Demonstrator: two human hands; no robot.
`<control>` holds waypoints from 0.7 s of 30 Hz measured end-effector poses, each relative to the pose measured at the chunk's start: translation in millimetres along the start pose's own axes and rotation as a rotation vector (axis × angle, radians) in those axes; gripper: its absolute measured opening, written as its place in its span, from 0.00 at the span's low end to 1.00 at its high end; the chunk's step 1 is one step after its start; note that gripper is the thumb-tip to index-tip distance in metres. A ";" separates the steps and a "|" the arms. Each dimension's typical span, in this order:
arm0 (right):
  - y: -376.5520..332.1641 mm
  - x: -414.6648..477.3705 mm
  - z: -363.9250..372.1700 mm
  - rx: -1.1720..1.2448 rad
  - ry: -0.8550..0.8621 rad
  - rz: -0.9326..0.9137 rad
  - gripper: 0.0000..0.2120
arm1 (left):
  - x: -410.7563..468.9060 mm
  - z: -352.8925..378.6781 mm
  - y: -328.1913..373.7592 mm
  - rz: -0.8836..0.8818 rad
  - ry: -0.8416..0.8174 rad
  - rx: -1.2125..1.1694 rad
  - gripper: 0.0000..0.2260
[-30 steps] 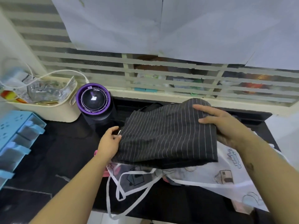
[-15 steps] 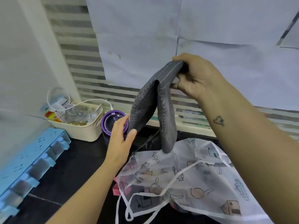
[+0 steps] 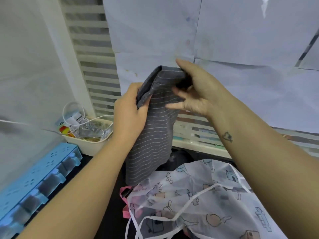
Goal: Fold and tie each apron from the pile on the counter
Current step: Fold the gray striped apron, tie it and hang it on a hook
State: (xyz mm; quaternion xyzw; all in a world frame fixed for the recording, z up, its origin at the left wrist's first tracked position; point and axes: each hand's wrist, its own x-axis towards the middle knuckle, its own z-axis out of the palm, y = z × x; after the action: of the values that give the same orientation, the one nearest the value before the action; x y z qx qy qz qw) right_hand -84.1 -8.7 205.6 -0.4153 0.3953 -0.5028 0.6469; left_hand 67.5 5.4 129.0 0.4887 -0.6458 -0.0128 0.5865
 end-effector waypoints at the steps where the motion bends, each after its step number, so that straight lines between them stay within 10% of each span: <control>1: 0.1 0.4 -0.3 -0.108 -0.030 0.028 0.09 | 4.3 -0.8 0.9 0.031 -0.006 0.029 0.07; 6: 4.1 7.5 -6.8 -0.168 -0.069 0.078 0.12 | 6.0 -4.6 -2.5 0.098 -0.117 0.082 0.13; 14: 29.8 11.5 -7.3 0.313 0.022 0.087 0.10 | -76.5 21.0 -69.2 -0.358 -0.410 0.192 0.10; 21: 20.2 12.2 -14.7 0.520 0.041 0.081 0.13 | -59.7 9.6 -79.6 -0.485 -0.172 0.155 0.10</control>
State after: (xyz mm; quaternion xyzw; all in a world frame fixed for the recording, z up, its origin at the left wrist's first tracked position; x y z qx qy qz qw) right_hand -89.0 -19.7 180.6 -0.2084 0.2822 -0.5695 0.7434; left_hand 99.2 -2.9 34.6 0.6698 -0.5562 -0.1449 0.4701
